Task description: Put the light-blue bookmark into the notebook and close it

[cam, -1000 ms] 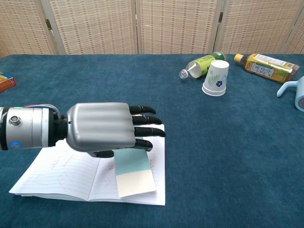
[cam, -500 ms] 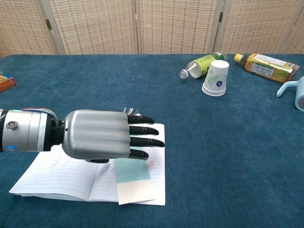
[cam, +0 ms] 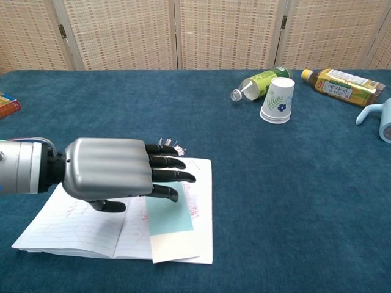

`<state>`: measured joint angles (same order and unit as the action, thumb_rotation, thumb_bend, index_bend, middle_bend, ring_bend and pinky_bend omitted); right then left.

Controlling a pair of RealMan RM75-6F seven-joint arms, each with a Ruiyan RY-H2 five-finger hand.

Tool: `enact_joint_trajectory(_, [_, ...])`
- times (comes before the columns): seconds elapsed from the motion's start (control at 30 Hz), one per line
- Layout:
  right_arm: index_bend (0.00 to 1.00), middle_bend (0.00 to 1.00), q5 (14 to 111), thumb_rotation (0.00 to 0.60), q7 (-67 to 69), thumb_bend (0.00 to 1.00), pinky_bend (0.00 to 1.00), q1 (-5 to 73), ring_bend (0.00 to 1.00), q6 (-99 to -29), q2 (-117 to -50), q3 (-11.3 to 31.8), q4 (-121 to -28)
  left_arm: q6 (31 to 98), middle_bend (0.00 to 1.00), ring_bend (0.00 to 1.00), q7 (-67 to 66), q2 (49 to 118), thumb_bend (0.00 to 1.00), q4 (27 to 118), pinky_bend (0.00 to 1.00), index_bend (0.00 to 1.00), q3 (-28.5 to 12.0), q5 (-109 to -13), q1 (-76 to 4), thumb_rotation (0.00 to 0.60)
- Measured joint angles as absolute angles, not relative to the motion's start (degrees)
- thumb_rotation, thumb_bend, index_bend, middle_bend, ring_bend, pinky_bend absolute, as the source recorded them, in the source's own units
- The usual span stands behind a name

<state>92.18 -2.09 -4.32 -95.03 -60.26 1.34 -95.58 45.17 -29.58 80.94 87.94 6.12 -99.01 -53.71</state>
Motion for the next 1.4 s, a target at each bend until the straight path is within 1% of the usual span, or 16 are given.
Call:
enact_joint_trajectory(0.2, [0.14,0.18,92.05,0.6,-1.54,0.21,0.2,-4.31,0.14,-94.9,-60.28,1.36,-95.1,42.31,0.0,0.0,-29.7,80.03,0.39,92.83,0.09,0.19,5.12,-94.39,-53.08,0.6])
enact_joint_trajectory(0.6, [0.14,0.18,91.78,0.6,-0.22,0.21,0.2,-4.64,0.14,-95.12,-60.27,1.34,-94.11,38.41,0.0,0.0,-34.84,82.67,0.39,96.17,0.09,0.19,3.3,-87.57,-53.36,0.6])
enact_joint_trajectory(1.1, [0.14,0.18,91.43,0.6,1.28,0.21,0.2,-4.93,0.14,-95.22,-60.37,1.36,-92.86,38.17,0.0,0.0,-44.87,85.21,0.39,98.19,0.09,0.19,2.44,-78.34,-53.66,0.6])
enact_joint_trajectory(1.23, [0.14,0.18,91.28,0.6,1.79,0.21,0.2,-5.05,0.14,-95.3,-60.39,1.38,-92.48,38.08,0.0,0.0,-46.76,85.29,0.44,99.26,0.09,0.19,2.46,-75.38,-54.19,0.6])
enact_joint_trajectory(1.3, [0.14,0.18,91.24,0.6,2.01,0.21,0.2,-5.09,0.14,-95.32,-60.43,1.38,-92.3,38.03,0.0,0.0,-47.82,85.22,0.49,99.85,0.09,0.19,2.57,-73.87,-54.59,0.6])
enact_joint_trajectory(1.4, [0.14,0.18,91.19,0.6,2.44,0.21,0.2,-5.14,0.14,-95.33,-60.53,1.38,-91.94,38.15,0.0,0.0,-49.34,84.9,0.52,100.85,0.09,0.19,2.98,-71.96,-55.17,0.6])
